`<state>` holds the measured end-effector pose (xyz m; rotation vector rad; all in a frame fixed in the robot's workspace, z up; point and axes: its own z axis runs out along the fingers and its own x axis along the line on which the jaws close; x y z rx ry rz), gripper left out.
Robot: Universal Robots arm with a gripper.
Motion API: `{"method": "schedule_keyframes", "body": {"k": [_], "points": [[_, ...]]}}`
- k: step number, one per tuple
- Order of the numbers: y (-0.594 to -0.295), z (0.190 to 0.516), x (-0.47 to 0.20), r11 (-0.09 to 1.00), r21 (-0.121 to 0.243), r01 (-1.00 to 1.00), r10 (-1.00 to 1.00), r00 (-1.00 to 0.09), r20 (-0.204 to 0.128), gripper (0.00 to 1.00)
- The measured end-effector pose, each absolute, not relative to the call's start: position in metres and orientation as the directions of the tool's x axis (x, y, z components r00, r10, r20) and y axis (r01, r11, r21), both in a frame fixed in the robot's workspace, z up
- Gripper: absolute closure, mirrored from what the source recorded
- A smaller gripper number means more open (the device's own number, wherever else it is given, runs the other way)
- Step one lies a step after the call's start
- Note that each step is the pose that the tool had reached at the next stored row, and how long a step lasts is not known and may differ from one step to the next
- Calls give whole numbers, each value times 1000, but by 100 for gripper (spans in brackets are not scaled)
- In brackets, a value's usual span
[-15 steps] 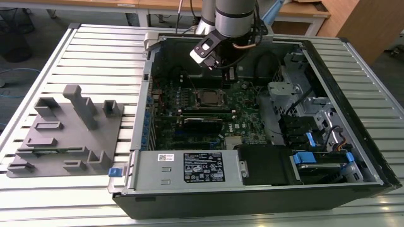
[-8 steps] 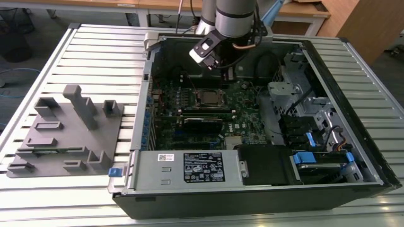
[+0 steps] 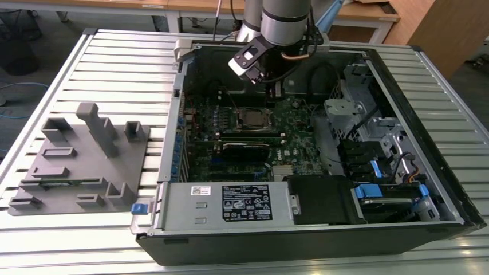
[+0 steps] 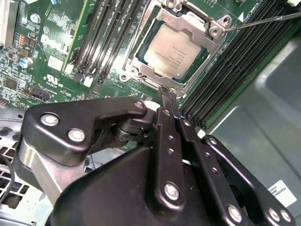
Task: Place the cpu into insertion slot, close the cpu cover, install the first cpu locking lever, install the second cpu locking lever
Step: 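Close the cpu cover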
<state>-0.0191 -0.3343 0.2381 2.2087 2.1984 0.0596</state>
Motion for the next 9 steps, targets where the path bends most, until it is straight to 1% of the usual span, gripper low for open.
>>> {"method": "schedule_keyframes", "body": {"k": [9], "points": [[-334,235,-29,-5,44,999,1000,4,8,89]]}}
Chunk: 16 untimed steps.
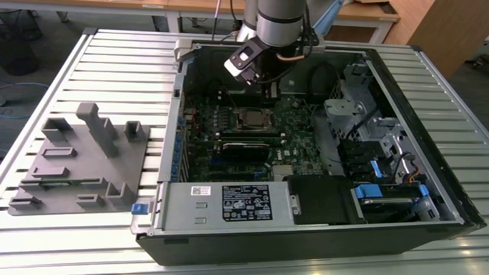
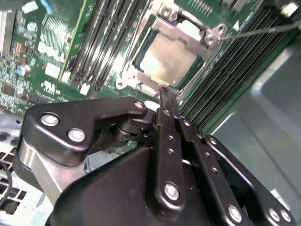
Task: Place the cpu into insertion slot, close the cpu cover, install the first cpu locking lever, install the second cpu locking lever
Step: 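Close the cpu cover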
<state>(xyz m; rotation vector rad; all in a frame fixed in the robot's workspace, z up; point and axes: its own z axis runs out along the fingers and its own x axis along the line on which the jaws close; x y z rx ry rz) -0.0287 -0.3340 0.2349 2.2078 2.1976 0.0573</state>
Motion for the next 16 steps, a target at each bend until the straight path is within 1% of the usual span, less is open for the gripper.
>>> {"method": "schedule_keyframes", "body": {"k": [8,16], "points": [[-334,228,-44,-4,44,999,1000,5,-13,89],[-335,225,-54,-3,44,999,1000,4,-24,89]]}}
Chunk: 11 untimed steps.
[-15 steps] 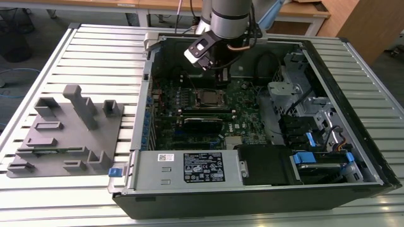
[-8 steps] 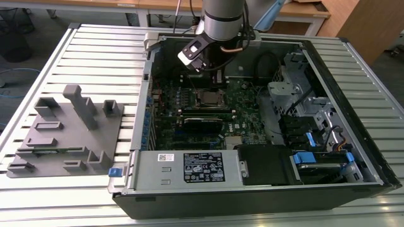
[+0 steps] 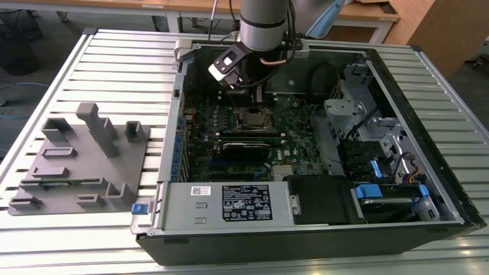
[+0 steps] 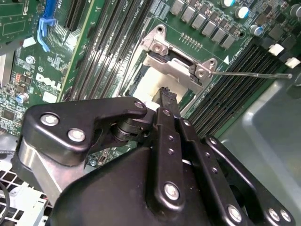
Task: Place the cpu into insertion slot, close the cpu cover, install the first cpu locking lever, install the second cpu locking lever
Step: 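Close the cpu cover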
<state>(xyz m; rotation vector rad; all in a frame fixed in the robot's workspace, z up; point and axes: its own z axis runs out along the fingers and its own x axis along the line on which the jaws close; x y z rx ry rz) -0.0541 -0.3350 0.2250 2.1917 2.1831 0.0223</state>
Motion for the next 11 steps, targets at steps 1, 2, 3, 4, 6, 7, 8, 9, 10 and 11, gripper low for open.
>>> {"method": "schedule_keyframes", "body": {"k": [1,2,3,4,6,7,8,9,10,11], "points": [[-335,225,-54,-3,44,999,1000,4,-24,89],[-335,225,-54,-3,44,999,1000,4,-24,89],[-335,225,-54,-3,44,999,1000,4,-24,89],[-335,225,-54,-3,44,999,1000,4,-24,89],[-335,225,-54,-3,44,999,1000,4,-24,89],[-335,225,-54,-3,44,999,1000,4,-24,89],[-335,225,-54,-3,44,999,1000,4,-24,89],[-335,225,-54,-3,44,999,1000,4,-24,89],[-335,225,-54,0,44,999,1000,1,-24,89],[-335,225,-54,8,44,999,1000,-7,-24,89]]}}
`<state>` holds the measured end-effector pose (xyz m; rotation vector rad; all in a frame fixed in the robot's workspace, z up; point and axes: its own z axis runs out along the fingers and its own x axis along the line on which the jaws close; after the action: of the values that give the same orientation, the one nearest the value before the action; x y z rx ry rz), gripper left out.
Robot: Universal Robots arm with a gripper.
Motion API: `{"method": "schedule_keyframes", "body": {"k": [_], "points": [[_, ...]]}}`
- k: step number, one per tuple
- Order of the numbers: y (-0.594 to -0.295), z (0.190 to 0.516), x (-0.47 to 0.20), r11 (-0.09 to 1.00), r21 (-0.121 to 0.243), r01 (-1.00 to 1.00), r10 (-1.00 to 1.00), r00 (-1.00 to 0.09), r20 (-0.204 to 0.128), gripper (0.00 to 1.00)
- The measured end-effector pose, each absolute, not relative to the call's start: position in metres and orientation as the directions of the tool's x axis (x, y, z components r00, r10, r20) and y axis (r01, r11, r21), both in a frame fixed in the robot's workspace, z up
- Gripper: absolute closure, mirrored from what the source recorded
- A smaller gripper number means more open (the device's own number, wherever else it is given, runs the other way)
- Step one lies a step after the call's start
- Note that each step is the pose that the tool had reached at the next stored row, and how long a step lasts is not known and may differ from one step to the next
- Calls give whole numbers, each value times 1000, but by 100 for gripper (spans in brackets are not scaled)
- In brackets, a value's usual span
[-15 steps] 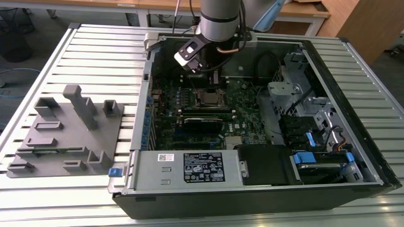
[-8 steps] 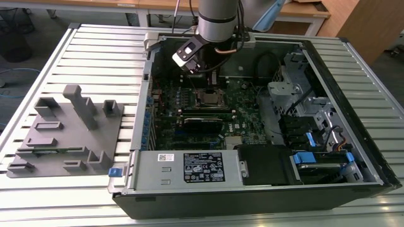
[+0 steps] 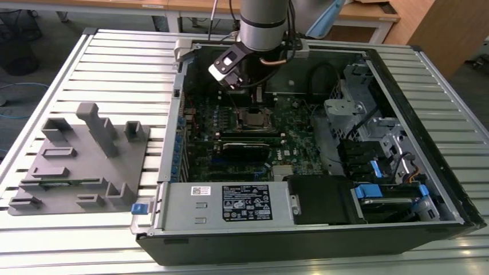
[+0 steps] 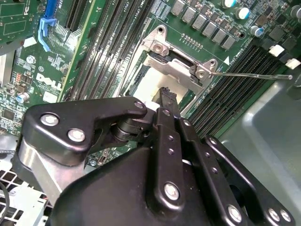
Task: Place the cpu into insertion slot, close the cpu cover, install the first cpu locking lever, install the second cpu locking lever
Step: 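Close the cpu cover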
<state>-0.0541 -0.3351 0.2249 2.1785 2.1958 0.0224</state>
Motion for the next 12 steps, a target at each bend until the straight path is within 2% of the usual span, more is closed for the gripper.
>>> {"method": "schedule_keyframes", "body": {"k": [5,12], "points": [[-335,225,-54,69,44,997,997,-68,-24,89],[-335,225,-54,91,44,995,996,-90,-24,89]]}}
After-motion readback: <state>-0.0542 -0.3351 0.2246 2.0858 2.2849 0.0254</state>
